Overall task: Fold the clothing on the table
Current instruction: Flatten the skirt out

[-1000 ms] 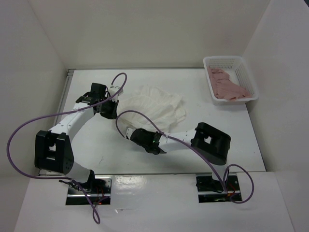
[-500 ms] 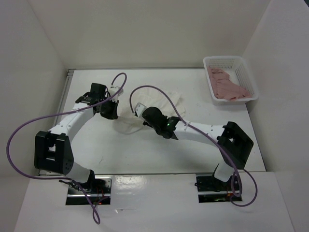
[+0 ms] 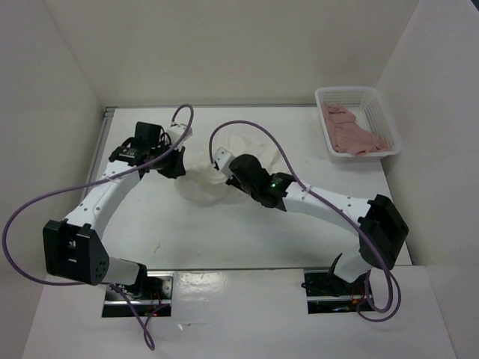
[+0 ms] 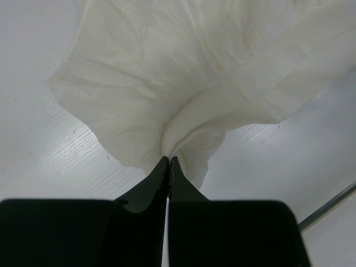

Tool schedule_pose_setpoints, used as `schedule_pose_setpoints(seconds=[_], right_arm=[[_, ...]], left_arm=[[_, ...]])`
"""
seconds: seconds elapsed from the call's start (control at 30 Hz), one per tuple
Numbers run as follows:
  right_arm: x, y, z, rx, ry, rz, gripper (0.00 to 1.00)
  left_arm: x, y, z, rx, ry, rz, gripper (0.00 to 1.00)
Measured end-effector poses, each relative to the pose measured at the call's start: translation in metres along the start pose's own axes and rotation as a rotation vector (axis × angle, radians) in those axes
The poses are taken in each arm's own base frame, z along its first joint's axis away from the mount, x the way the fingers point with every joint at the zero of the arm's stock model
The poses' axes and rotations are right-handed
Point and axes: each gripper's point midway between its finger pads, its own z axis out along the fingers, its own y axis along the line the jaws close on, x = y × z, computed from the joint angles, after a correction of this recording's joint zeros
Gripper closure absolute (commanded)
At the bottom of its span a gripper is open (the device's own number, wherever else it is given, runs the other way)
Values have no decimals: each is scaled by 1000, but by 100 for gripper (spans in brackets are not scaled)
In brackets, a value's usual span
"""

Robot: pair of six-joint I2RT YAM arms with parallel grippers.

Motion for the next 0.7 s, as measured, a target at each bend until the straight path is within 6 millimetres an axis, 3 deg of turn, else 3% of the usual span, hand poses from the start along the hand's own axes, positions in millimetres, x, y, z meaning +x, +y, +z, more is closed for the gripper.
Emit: schedule_pose_setpoints(seconds=[0.4, 0.7], right_arm=[[-41, -70, -47, 107, -126, 105, 100], [-68, -112, -88, 180, -236, 166, 100]], left_arm=[[-40, -30, -47, 16, -166, 96, 100], [-79, -46, -109, -15, -366, 170, 100]])
